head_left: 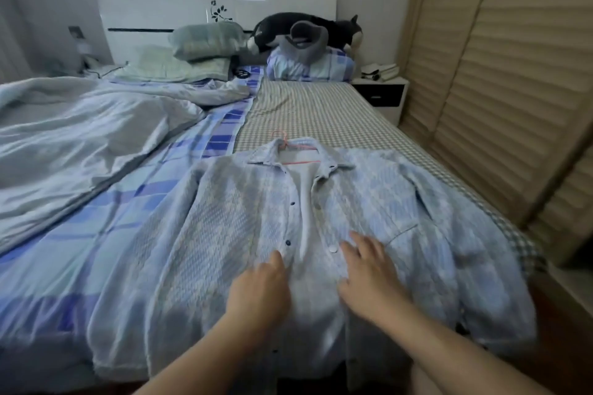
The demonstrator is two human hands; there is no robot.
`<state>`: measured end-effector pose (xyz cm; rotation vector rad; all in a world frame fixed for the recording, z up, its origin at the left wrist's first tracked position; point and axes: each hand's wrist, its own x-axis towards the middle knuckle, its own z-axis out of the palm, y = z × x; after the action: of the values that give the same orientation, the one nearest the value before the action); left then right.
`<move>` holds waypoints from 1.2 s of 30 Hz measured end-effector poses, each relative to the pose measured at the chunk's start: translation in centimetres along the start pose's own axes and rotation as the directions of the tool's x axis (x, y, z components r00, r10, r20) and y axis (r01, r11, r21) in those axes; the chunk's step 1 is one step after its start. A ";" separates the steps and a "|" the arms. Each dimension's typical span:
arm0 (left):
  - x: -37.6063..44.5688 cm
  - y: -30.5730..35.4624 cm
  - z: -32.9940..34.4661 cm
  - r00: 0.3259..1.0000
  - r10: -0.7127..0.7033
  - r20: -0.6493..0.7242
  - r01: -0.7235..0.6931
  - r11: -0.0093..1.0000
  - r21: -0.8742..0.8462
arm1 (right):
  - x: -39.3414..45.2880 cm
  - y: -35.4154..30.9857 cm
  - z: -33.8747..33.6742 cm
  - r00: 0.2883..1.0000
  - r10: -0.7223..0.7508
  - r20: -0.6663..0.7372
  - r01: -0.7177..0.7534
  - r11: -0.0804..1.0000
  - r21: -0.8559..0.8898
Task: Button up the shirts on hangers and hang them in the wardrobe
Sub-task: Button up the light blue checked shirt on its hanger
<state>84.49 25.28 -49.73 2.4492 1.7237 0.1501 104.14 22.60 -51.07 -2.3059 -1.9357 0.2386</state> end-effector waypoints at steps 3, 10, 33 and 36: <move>-1.3 1.4 -1.8 1.000 0.022 -0.008 -0.022 1.000 -0.021 | -0.2 -0.2 -1.4 0.961 0.067 -0.267 -0.048 0.996 0.076; -1.5 4.5 -2.7 0.756 0.183 0.629 -0.291 0.954 0.073 | -1.5 1.2 -1.9 0.980 -0.044 0.196 0.022 0.993 0.112; 37.0 -8.3 -6.0 0.847 0.531 0.027 -0.529 0.847 -0.045 | 30.2 -3.2 -2.2 0.873 0.317 -0.370 0.001 0.758 0.652; 38.2 -5.7 -2.9 0.894 0.445 0.052 -0.413 0.864 -0.288 | 30.5 -0.7 1.5 0.820 0.468 -0.331 -0.022 0.602 0.798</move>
<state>91.61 63.28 -47.85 2.5293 1.0057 0.2634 108.33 52.70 -53.71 -1.7619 -0.9271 0.3464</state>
